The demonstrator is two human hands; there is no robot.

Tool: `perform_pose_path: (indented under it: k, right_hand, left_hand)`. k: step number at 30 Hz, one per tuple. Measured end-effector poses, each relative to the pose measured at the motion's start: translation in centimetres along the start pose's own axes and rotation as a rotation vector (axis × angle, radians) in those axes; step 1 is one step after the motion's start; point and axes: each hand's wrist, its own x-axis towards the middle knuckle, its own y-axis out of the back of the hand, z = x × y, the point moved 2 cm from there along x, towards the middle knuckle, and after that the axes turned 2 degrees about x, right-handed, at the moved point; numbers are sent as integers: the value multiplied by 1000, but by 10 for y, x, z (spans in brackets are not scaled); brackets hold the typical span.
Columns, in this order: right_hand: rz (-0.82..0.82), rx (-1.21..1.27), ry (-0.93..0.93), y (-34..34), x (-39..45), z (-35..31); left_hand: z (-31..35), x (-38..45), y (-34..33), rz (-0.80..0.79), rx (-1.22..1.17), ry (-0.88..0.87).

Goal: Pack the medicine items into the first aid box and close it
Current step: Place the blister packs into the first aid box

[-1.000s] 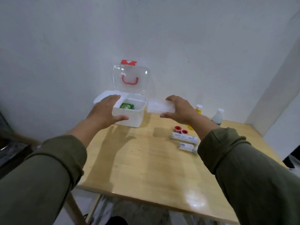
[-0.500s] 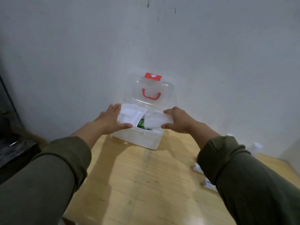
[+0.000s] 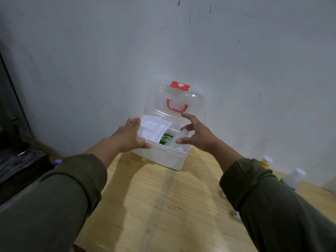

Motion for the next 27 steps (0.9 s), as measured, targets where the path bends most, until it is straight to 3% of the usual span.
perform_pose_path:
  k: [8,17,27]
  right_hand:
    - [42,3,-28,-21,0,9]
    - [-75,8,-103,-25,0,10]
    - [30,80,-44,-16,0,-1]
  left_hand:
    - [2,-2,0,-5,-28,13]
    - [2,0,-1,-10,-9,24]
    - [4,0,0,-30,-7,26]
